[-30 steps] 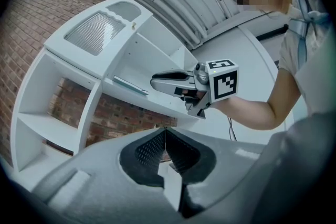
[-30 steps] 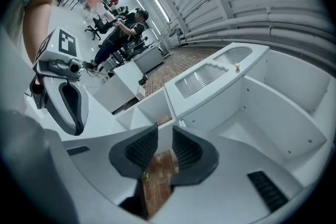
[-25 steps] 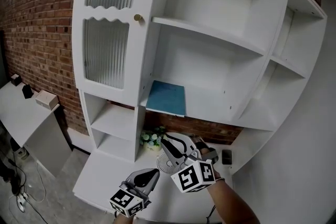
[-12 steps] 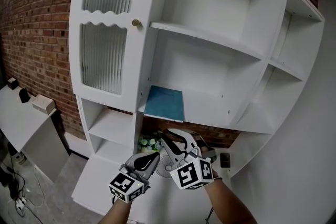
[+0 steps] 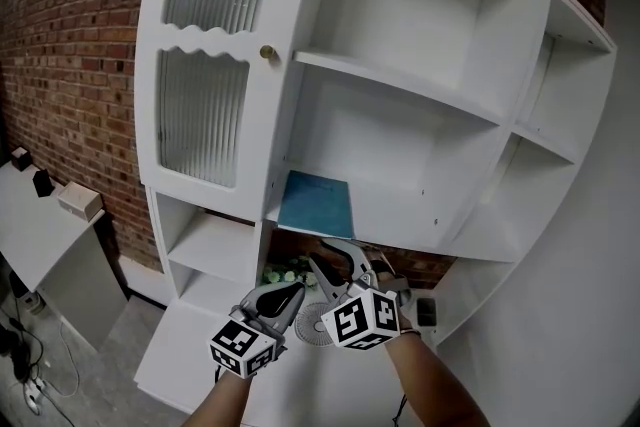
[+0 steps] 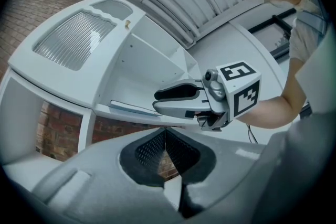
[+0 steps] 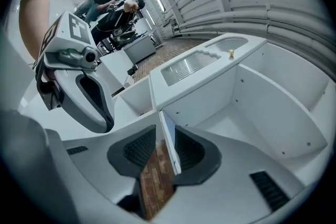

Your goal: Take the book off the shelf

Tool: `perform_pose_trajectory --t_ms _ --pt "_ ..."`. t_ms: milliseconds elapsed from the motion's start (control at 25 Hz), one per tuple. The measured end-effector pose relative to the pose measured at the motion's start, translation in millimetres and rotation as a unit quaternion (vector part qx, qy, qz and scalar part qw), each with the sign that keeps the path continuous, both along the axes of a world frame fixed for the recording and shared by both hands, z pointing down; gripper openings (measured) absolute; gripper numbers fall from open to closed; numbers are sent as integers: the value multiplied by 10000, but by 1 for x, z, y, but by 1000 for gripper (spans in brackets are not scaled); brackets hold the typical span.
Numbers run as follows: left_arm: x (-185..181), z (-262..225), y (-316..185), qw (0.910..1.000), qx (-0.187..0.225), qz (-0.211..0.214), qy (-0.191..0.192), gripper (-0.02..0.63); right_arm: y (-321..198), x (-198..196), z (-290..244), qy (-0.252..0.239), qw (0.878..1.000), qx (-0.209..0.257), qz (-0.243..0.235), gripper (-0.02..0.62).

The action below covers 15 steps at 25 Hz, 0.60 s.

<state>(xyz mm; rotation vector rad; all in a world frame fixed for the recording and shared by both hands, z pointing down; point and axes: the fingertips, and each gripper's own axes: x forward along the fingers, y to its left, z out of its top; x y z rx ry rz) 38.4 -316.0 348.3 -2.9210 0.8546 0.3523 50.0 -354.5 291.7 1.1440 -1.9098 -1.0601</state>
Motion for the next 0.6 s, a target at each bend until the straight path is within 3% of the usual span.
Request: perform_pose_trajectory --t_ms 600 --pt "-8 0 -8 10000 -80 -13 58 9 -43 5 10 747 9963 52 433 127"
